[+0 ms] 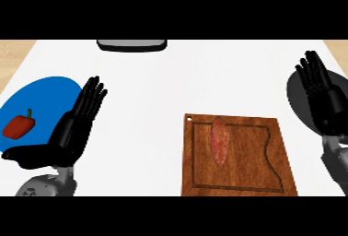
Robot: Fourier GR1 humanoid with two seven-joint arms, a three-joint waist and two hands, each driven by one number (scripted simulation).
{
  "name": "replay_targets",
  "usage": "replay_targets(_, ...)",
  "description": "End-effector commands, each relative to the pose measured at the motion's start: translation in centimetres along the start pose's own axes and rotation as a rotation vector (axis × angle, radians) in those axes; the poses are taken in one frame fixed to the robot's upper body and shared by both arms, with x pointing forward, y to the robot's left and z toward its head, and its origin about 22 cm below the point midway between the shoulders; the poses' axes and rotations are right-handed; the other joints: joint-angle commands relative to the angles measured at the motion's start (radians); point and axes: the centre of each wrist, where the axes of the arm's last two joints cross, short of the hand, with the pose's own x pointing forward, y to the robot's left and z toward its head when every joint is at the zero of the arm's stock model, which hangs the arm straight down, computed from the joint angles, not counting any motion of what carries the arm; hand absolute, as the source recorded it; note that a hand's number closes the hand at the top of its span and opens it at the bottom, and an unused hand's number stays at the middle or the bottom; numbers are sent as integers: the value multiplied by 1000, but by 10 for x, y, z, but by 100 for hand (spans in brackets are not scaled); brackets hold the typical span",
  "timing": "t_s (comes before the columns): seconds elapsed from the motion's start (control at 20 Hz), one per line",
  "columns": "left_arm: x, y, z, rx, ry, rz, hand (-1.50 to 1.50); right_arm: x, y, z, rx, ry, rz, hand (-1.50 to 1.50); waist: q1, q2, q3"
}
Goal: Pick the sweet potato from the cutting board and place it in the pan
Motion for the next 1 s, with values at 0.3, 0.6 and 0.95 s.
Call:
replay_targets(0.3, -33, -13, 13, -74, 276, 66, 0, 75, 24, -48, 448, -317, 740, 150, 70, 7, -40)
replay_targets(0.6, -41, -32, 3, -48, 375, 142, 0, 32, 131, -40, 430, -494, 540, -150, 13, 28, 7)
replay_targets(0.95, -36, -12, 8, -69, 392, 135, 0, 44, 140, -30, 774, -238, 1059, -150, 9, 10, 0)
